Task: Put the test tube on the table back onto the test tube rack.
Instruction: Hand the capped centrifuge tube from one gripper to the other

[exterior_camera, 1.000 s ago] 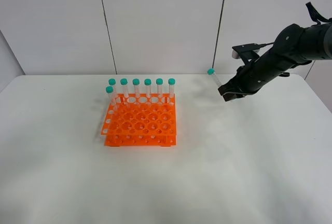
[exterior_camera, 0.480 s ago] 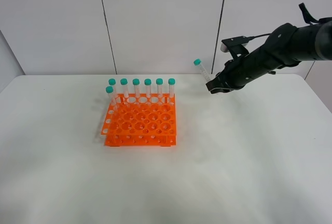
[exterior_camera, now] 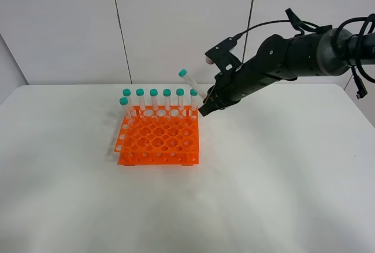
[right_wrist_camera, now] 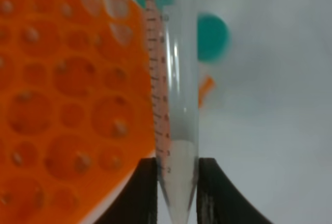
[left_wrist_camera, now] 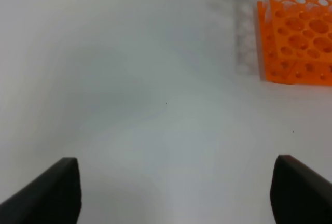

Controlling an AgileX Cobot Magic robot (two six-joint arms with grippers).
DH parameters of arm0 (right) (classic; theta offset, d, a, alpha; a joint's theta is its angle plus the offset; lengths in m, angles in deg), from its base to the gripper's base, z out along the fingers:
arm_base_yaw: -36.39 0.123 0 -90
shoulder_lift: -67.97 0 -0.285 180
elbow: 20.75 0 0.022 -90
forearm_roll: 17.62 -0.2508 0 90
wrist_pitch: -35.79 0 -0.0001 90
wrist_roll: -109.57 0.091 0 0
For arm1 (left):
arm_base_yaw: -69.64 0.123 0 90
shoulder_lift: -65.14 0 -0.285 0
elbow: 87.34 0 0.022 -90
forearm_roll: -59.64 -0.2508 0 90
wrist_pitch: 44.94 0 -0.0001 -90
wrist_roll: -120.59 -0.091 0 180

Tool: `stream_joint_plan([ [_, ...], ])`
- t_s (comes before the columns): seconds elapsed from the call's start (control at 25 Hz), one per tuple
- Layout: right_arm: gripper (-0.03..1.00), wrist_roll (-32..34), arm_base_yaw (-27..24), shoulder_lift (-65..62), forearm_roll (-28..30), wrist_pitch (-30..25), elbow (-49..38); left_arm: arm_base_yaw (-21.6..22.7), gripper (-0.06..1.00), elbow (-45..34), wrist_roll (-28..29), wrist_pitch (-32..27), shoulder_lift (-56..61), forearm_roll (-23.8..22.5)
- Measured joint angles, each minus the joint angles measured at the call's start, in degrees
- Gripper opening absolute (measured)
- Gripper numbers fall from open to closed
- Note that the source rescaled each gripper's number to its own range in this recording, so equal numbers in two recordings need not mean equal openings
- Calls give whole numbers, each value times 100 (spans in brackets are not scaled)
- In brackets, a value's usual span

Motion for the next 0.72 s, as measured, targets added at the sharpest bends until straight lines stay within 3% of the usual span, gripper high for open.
stream_joint_plan([
  [0.4,0,-14,1056,0,110,1331,0,0,100,0,0,0,0,0],
  [0.72,0,-91,1678,0,29,1917,0,0,100,0,0,0,0,0],
])
